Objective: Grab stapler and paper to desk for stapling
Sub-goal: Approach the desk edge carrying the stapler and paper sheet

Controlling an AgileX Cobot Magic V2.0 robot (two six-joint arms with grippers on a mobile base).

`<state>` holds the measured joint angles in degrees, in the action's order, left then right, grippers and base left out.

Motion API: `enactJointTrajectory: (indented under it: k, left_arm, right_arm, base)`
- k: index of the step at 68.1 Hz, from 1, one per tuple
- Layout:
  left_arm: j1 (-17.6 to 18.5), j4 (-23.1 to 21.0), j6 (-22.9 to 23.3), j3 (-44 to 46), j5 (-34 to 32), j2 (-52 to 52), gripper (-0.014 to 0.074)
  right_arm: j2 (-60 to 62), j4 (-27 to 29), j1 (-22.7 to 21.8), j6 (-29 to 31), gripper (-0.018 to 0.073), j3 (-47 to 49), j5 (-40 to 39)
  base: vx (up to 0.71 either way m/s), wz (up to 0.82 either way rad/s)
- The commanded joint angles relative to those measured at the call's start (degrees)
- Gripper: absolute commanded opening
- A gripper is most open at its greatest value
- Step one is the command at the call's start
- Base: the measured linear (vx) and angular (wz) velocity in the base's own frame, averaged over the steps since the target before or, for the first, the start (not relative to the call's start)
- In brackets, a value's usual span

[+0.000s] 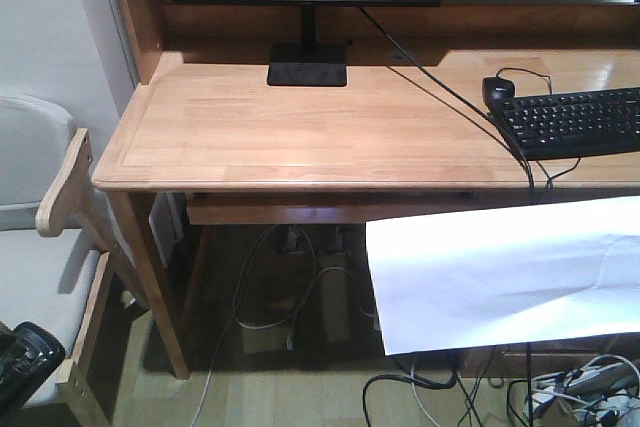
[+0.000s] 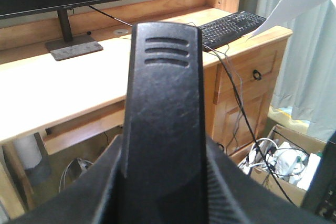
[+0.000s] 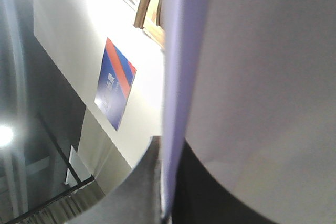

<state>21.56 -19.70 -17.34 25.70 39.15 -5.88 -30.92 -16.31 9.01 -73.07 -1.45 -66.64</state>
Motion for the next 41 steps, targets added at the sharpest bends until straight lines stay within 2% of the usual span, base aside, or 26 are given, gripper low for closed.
enactJointTrajectory:
  k: [1,41]
  left_arm:
    - [-0.02,-1.67,0.10,1.65,-6.78,-0.60,-0.0006]
    - [-0.02,-1.67,0.10,1.65,-6.78,-0.60,-0.0006]
  right_arm:
    - [-0.13,0.74,-0.08,0.73,-0.0001,-1.32,-8.08]
    - [-0.13,0.74,-0.08,0.73,-0.0001,-1.32,-8.13]
  base:
    - [0.14,-0.02]
    - [0.11,-0.02]
